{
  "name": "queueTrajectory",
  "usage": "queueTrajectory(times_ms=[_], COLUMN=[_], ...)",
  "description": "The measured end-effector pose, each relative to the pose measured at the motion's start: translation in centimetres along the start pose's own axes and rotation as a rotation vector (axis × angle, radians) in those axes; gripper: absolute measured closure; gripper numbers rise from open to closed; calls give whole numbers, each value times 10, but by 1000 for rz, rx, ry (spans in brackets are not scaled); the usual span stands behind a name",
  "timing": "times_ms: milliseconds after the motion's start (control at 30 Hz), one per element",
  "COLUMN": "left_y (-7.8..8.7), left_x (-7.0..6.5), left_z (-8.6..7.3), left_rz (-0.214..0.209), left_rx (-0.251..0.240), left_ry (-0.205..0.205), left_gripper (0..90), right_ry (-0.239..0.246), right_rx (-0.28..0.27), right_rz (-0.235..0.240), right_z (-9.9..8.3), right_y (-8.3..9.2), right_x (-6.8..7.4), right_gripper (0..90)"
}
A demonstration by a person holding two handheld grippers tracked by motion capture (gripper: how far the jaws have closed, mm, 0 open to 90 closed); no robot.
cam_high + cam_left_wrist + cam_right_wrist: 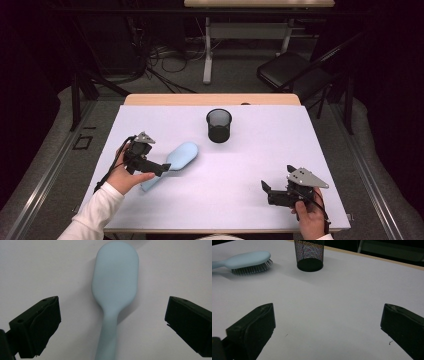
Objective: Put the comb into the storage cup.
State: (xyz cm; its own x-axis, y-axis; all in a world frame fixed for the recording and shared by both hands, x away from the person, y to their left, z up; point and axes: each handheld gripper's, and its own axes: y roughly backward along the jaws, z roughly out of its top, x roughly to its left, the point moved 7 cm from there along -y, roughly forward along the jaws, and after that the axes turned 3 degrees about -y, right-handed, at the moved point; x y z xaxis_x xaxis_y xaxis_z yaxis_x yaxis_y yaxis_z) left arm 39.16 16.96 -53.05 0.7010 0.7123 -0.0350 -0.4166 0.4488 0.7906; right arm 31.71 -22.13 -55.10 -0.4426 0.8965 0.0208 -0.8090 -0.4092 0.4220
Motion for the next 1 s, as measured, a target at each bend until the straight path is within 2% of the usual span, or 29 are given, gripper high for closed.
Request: queueTrajectory(times_ms=[300,767,1000], left_y=[-6,-11,-13], left_x=[2,6,8], left_z=[-1,-1,0], left_rz=[4,-2,2], left_rx=[67,109,117], left_ry=[-19,-23,-9], left_gripper=[7,7,7], right_ry=[-1,8,6], right_rx=[3,11,9], right_rz=[2,5,6], right_z=[0,-1,-1], right_y=[0,0,0], right_x=[0,1,1], right_gripper=[0,0,0])
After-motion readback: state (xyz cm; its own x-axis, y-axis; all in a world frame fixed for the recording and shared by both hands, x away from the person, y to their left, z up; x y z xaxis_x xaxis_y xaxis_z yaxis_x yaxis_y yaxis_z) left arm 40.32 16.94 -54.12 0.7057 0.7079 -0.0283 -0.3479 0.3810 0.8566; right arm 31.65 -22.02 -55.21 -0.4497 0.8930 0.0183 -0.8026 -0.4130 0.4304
